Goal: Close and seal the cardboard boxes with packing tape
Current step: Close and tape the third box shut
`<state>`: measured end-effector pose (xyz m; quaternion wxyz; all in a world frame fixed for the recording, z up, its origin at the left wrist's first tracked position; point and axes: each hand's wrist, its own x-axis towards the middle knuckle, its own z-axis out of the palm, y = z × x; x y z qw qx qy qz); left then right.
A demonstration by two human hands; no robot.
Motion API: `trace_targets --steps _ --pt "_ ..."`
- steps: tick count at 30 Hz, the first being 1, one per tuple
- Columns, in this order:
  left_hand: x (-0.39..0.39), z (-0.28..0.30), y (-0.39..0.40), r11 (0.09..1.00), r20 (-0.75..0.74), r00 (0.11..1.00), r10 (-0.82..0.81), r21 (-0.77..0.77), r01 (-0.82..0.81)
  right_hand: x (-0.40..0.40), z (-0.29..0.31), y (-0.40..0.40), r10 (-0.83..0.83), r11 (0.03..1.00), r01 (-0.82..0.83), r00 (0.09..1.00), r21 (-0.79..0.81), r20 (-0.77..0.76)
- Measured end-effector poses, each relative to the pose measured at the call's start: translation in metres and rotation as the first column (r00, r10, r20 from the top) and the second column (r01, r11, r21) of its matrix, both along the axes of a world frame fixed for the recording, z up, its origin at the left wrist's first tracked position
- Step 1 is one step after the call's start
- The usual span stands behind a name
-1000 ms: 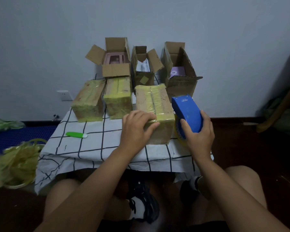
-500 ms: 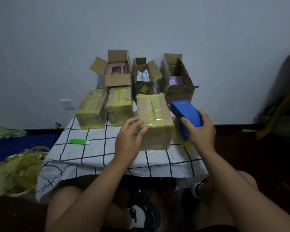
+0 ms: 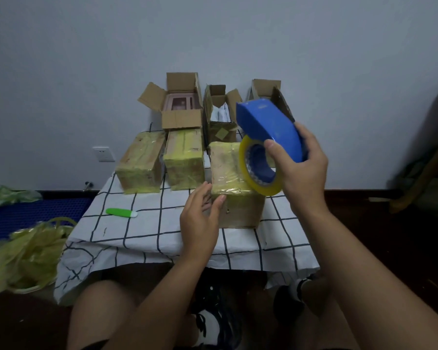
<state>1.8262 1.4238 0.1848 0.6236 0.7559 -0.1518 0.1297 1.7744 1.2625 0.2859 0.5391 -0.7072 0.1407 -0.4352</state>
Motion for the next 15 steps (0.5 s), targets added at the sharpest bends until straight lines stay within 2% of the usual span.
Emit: trace_targets --steps 4,10,15 --pt "-0.005 -0.001 -0.004 1.000 -0.026 1.000 0.010 -0.021 -0.011 0.003 -0.002 -0.001 0.005 1.000 -0.005 1.000 -0.003 -0.004" --pt "-0.004 0.002 -0.011 0.958 -0.249 0.966 -0.066 -0.285 -0.008 -0.001 -0.006 -0.005 0.010 0.999 -0.011 1.000 0.034 0.006" --pt "-0.008 0.001 -0.014 0.957 -0.248 0.967 -0.052 -0.290 -0.023 -0.002 -0.006 -0.006 0.020 0.999 -0.020 1.000 0.035 -0.001"
